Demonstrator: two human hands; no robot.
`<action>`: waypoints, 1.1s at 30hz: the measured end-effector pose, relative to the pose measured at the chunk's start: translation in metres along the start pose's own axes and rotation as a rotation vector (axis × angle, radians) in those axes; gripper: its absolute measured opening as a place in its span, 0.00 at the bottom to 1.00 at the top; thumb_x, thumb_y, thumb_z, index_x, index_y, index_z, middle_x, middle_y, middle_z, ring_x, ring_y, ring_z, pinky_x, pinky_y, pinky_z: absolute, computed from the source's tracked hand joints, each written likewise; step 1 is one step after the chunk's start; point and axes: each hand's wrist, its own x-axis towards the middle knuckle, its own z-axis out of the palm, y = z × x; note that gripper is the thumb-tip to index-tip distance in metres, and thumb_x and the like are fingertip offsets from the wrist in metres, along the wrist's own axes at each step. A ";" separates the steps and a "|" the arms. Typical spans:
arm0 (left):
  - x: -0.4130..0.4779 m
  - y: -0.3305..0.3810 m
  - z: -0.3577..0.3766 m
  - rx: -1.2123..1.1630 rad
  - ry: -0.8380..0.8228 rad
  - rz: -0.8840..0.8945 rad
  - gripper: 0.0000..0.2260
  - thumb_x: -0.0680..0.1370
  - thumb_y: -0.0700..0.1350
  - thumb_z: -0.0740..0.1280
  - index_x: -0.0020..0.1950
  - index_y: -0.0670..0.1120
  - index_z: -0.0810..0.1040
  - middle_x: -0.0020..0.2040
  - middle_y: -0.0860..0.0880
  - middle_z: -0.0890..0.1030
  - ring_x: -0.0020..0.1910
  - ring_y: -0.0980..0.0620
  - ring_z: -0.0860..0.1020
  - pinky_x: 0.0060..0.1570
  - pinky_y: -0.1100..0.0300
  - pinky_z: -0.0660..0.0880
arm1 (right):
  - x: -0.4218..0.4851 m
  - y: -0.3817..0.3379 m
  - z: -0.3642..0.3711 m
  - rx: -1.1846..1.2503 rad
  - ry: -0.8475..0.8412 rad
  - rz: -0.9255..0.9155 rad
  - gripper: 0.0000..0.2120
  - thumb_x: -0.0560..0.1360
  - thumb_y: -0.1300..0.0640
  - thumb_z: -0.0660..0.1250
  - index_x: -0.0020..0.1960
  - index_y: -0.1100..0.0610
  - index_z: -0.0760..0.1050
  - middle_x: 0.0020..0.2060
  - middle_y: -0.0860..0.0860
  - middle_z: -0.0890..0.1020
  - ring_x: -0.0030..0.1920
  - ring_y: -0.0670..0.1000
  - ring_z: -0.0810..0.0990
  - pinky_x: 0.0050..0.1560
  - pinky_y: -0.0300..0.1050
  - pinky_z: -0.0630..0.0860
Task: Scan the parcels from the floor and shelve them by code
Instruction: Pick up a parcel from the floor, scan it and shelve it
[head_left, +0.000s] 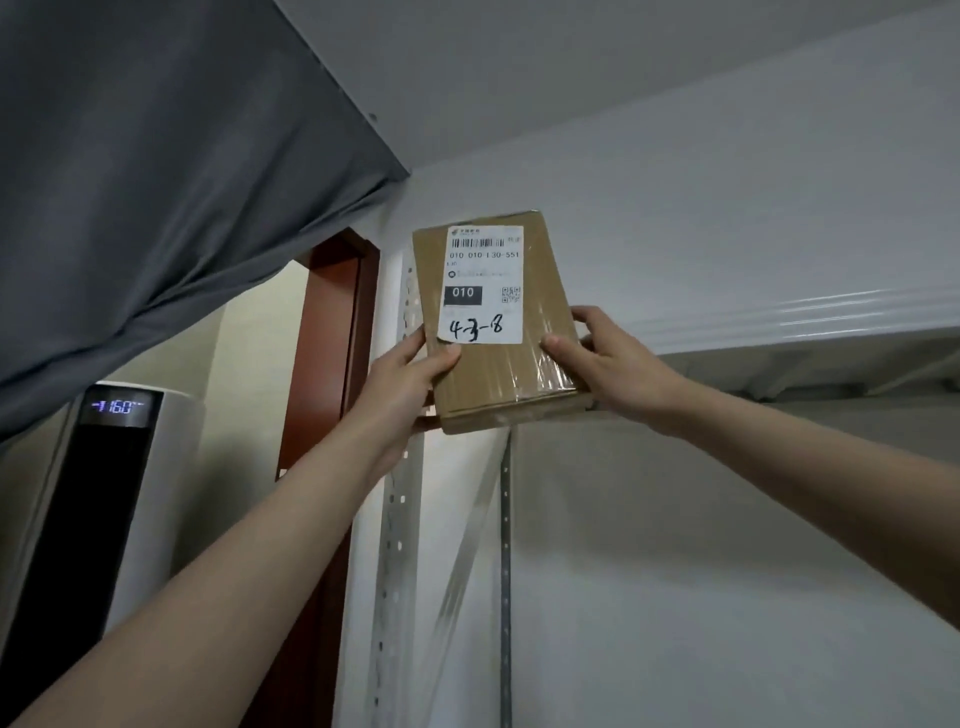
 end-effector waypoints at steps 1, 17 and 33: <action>0.012 0.001 0.000 -0.008 -0.013 0.007 0.14 0.82 0.47 0.66 0.66 0.59 0.78 0.50 0.56 0.85 0.46 0.53 0.82 0.37 0.58 0.77 | 0.012 -0.001 0.001 -0.010 0.010 0.014 0.25 0.81 0.43 0.62 0.73 0.53 0.64 0.52 0.52 0.82 0.54 0.54 0.82 0.59 0.57 0.77; 0.149 0.015 0.050 -0.121 0.004 0.130 0.08 0.85 0.46 0.60 0.60 0.54 0.77 0.47 0.52 0.81 0.42 0.51 0.79 0.35 0.58 0.75 | 0.138 0.003 -0.025 -0.015 0.193 0.104 0.20 0.83 0.49 0.60 0.64 0.66 0.73 0.49 0.58 0.78 0.46 0.55 0.77 0.52 0.52 0.76; 0.209 -0.024 0.086 -0.144 0.041 0.234 0.13 0.84 0.39 0.60 0.64 0.49 0.78 0.54 0.50 0.81 0.45 0.54 0.80 0.36 0.63 0.76 | 0.171 0.068 -0.022 -0.055 0.243 0.120 0.16 0.83 0.47 0.59 0.58 0.60 0.73 0.52 0.57 0.79 0.49 0.55 0.78 0.52 0.52 0.75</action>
